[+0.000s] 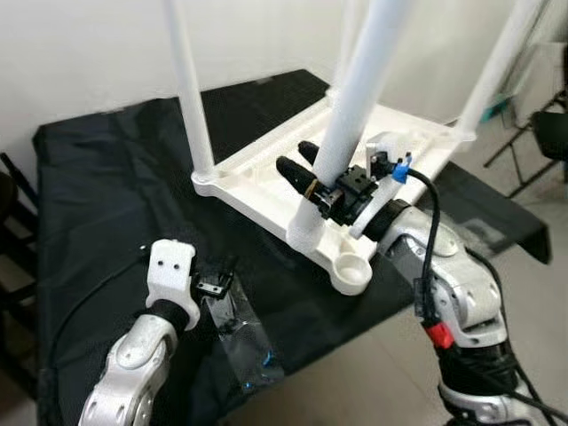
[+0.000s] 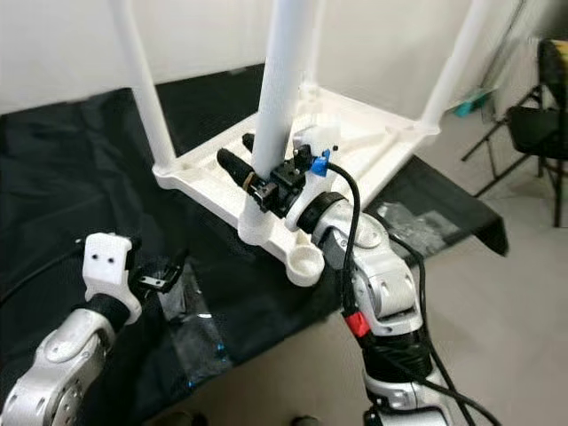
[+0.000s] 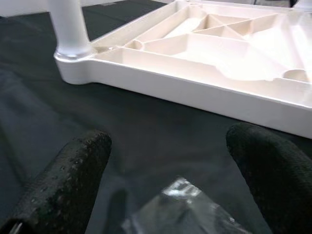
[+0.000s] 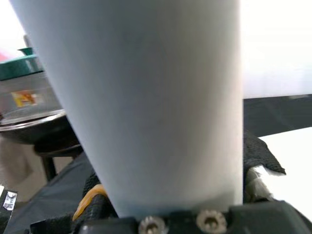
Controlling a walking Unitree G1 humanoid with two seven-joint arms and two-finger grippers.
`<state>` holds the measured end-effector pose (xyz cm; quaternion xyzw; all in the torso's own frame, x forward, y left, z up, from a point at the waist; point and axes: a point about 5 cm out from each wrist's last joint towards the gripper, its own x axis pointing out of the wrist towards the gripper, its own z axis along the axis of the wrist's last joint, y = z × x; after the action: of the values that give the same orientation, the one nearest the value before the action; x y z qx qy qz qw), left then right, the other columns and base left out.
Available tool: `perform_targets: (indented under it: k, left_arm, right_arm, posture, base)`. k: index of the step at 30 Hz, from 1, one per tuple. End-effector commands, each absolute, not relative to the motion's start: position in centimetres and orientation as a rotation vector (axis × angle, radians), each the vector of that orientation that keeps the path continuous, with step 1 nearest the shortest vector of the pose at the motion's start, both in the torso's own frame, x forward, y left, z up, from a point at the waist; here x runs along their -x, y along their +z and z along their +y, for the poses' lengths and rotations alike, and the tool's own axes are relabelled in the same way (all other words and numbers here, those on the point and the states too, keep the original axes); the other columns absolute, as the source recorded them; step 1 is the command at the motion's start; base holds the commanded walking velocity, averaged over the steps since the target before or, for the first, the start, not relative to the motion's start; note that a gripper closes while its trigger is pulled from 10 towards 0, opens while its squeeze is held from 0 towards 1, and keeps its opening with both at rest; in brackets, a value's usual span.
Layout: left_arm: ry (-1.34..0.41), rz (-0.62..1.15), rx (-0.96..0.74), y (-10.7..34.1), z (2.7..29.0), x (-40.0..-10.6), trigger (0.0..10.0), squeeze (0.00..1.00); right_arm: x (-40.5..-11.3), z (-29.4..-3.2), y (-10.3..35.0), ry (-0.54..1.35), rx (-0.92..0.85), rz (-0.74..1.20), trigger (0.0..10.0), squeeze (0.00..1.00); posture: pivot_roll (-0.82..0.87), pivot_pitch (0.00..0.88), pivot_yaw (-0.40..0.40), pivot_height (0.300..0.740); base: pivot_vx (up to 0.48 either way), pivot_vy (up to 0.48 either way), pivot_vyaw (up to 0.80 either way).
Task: Building children table
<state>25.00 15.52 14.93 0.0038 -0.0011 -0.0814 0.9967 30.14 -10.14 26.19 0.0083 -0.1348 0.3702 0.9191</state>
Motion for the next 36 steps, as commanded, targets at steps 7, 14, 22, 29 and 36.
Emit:
perform_targets:
  k: [7, 14, 22, 29, 36]
  left_arm:
    - [-0.160, 0.084, 0.058, 13.1, 15.1, -24.9, 10.0, 0.00]
    - [-0.156, 0.066, 0.033, 13.2, 15.1, -25.0, 10.0, 0.00]
    - [-0.144, 0.061, -0.001, 13.1, 15.6, -25.0, 10.0, 0.00]
    - [-0.172, 0.057, -0.023, 13.1, 15.4, -24.9, 10.0, 0.00]
    - [-0.182, 0.057, -0.022, 13.1, 15.5, -24.8, 10.0, 0.00]
  right_arm:
    - [-29.9, -9.8, 26.1, 0.762, 0.000, -0.264, 10.0, 0.00]
    - [-29.9, -9.4, 25.8, 0.769, 0.011, -0.246, 10.0, 0.00]
    - [-30.0, -9.3, 25.8, 0.770, 0.011, -0.243, 10.0, 0.00]
    - [-30.1, -9.5, 25.6, 0.754, 0.011, -0.235, 10.0, 0.00]
    - [-30.5, -9.8, 25.3, 0.712, -0.032, -0.197, 10.0, 0.00]
  posture:
    - [-0.04, 0.071, -0.054, 0.740]
    - [-0.04, 0.071, -0.055, 0.740]
    - [-0.04, 0.073, -0.053, 0.740]
    - [-0.04, 0.079, -0.042, 0.740]
    - [-0.04, 0.090, -0.032, 0.740]
  base:
    - [0.000, 0.000, 0.00]
    - [0.000, 0.000, 0.00]
    - [0.000, 0.000, 0.00]
    - [0.000, 0.000, 0.00]
    - [0.000, 0.000, -0.41]
